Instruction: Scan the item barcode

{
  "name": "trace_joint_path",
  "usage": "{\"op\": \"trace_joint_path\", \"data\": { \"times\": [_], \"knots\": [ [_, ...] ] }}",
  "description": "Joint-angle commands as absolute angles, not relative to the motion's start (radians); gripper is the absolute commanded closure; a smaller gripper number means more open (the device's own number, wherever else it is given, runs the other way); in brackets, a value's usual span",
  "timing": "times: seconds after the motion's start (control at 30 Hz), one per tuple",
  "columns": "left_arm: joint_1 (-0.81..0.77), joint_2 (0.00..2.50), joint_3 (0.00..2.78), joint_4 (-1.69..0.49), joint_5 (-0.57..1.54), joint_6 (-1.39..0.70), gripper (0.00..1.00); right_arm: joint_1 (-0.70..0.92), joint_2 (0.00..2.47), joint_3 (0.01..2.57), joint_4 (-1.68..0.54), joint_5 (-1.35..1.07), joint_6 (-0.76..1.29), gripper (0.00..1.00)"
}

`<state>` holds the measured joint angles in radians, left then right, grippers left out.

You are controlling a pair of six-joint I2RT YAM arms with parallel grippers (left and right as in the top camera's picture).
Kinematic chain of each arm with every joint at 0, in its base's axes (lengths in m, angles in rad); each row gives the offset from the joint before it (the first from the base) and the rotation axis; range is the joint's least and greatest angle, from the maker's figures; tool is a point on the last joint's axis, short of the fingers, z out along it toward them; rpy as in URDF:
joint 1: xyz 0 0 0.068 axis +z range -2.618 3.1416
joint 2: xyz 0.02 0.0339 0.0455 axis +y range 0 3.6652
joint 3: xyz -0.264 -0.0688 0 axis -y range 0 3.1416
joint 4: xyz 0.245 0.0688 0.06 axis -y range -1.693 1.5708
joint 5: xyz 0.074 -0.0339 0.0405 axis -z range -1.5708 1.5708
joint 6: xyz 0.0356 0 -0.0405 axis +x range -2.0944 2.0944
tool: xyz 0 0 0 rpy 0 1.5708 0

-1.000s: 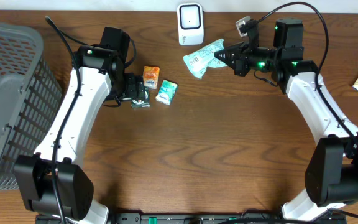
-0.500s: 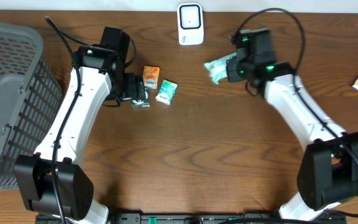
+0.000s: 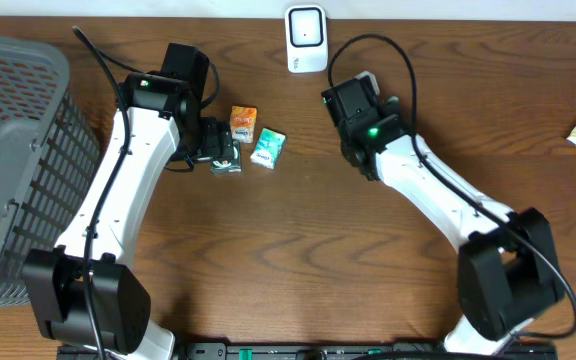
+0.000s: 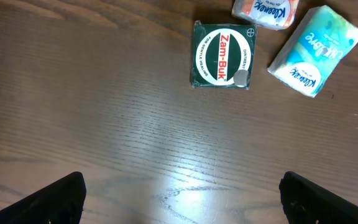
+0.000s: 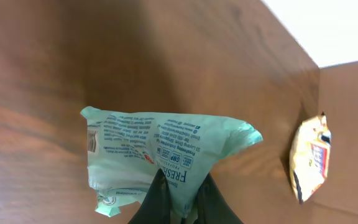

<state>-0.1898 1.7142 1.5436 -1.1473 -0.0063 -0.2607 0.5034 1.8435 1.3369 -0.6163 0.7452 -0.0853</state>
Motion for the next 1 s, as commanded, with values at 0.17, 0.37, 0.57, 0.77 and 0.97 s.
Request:
{"op": "trace_joint_path", "data": {
  "times": [0.17,0.37,0.57,0.77,0.97],
  "knots": [
    [-0.184,1.711,1.557,-1.151,-0.016,-0.255,0.02,0.560,1.909,1.321,-0.686,0.743,-0.057,0.97],
    [-0.184,1.711,1.557,-1.151,-0.016,-0.255,0.02,0.608,1.909,1.322,-0.705,0.496,-0.023,0.69],
    [-0.184,1.711,1.557,-1.151,-0.016,-0.255,0.02,0.633,1.907,1.373,-0.712,0.332,0.047,0.01],
    [-0.184,1.711,1.557,-1.151,-0.016,-0.255,0.02,0.586,1.907,1.527,-0.832,0.333,0.132,0.01],
    [-0.184,1.711,1.557,-1.151,-0.016,-0.255,0.02,0.470,1.910,1.562,-0.860,0.330,0.133,0.01]
  ]
}}
